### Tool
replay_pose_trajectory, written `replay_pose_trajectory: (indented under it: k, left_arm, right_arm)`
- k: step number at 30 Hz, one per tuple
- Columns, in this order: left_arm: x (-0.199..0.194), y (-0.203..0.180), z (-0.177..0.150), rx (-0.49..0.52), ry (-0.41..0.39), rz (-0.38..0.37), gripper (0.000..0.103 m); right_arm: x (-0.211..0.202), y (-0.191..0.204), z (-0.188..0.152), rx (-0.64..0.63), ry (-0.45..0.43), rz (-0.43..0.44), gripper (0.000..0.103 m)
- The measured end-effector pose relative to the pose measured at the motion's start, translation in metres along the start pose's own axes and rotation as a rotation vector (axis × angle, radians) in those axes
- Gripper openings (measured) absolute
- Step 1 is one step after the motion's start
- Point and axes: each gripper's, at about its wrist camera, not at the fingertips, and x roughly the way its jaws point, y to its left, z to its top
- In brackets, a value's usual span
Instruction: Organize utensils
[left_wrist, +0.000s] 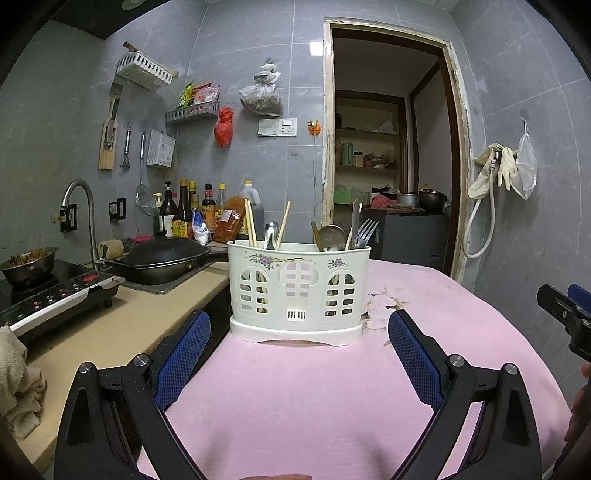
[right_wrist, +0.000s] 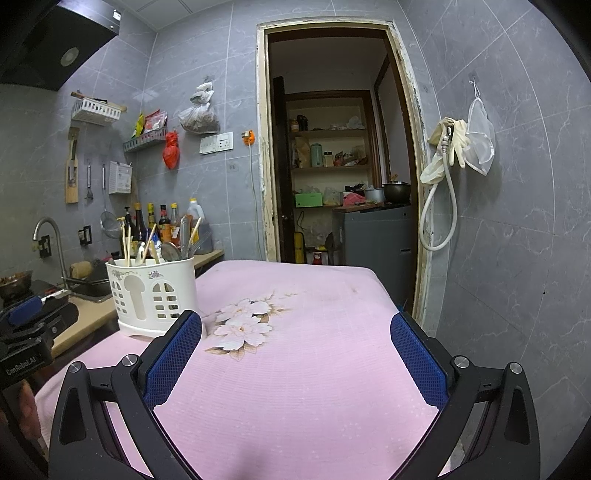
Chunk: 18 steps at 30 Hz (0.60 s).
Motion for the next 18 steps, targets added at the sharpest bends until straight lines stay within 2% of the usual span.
replay_pose_trajectory:
  k: [18]
  left_arm:
    - [-0.0003, 0.0008, -0.0007, -0.005, 0.006, 0.003, 0.095]
  right_arm:
    - [0.0, 0.0001, 0.0001, -0.001, 0.001, -0.001, 0.103]
